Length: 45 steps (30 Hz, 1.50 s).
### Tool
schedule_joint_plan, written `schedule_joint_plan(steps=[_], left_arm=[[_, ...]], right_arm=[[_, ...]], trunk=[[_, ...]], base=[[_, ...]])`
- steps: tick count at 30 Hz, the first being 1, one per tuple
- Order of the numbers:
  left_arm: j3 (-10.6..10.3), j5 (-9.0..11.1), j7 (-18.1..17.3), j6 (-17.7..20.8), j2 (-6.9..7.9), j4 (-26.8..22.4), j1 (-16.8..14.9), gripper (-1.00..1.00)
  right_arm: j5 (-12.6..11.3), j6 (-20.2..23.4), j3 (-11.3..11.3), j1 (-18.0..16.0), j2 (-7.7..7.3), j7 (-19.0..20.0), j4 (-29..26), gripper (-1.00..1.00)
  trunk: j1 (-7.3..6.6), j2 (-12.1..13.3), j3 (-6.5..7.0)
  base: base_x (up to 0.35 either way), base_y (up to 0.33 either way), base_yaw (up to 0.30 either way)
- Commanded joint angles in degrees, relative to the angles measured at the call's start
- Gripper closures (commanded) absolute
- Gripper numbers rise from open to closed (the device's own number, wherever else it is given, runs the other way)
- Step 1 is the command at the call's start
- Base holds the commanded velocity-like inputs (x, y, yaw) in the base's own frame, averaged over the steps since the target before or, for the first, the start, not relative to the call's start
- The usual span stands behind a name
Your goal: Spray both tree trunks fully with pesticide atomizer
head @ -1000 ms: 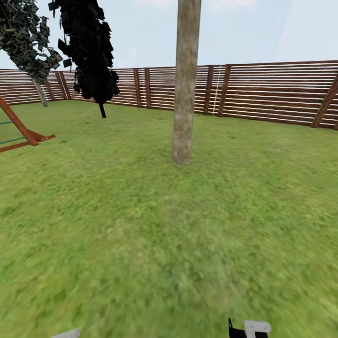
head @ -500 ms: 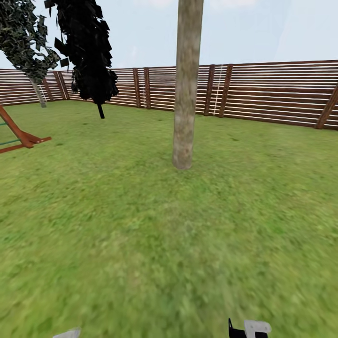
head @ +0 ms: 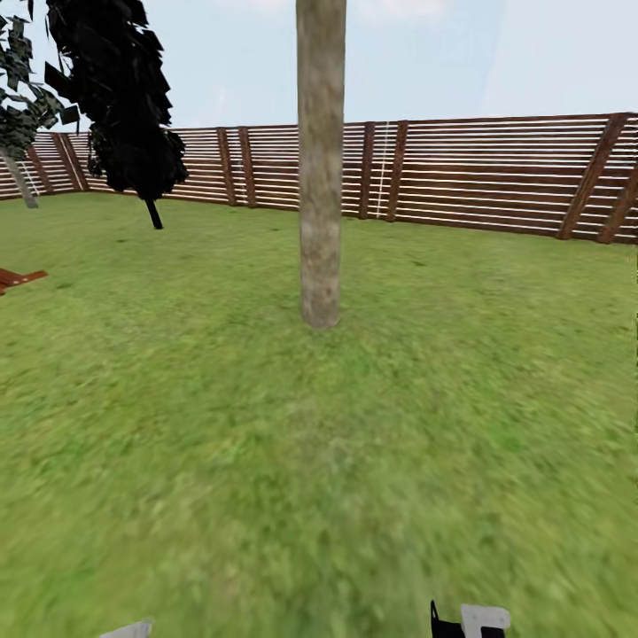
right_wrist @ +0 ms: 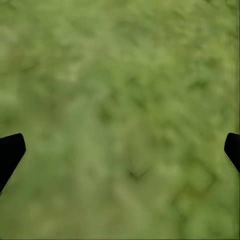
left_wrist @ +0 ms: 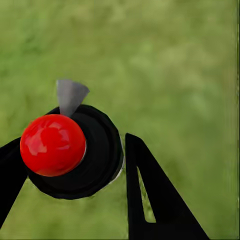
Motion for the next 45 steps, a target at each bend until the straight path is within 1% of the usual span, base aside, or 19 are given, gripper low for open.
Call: schedule_joint_plan(steps=[1,31,40,45], left_arm=[[-0.5,0.2,0.3,-0.1,0.01,0.0,0.0,1.0],[-0.5,0.2,0.3,-0.1,-0.02,0.0,0.0,1.0],[-0.5,0.2,0.4,0.0,-0.02,0.0,0.0,1.0],[-0.5,0.2,0.3,0.0,0.0,0.0,0.0,1.0]], right_arm=[[0.6,-0.1,-0.2,0.0,0.01,-0.4,0.1,-1.0],[0.7,0.0,-0.1,0.0,0.0,-0.3,0.1,-1.0],[0.7,0.0,-0.1,0.0,0.02,-0.3,0.1,-1.0],[0.7,0.0,-0.1,0.0,0.02,-0.3,0.1,-1.0]], trunk=[[0.02,0.0,-0.05],[0.02,0.0,-0.05],[0.02,0.0,-0.05],[0.02,0.0,-0.05]], base=[[0.34,-0.026,-0.051],[0.34,-0.075,-0.002],[0.34,-0.007,0.0],[0.34,0.0,0.147]])
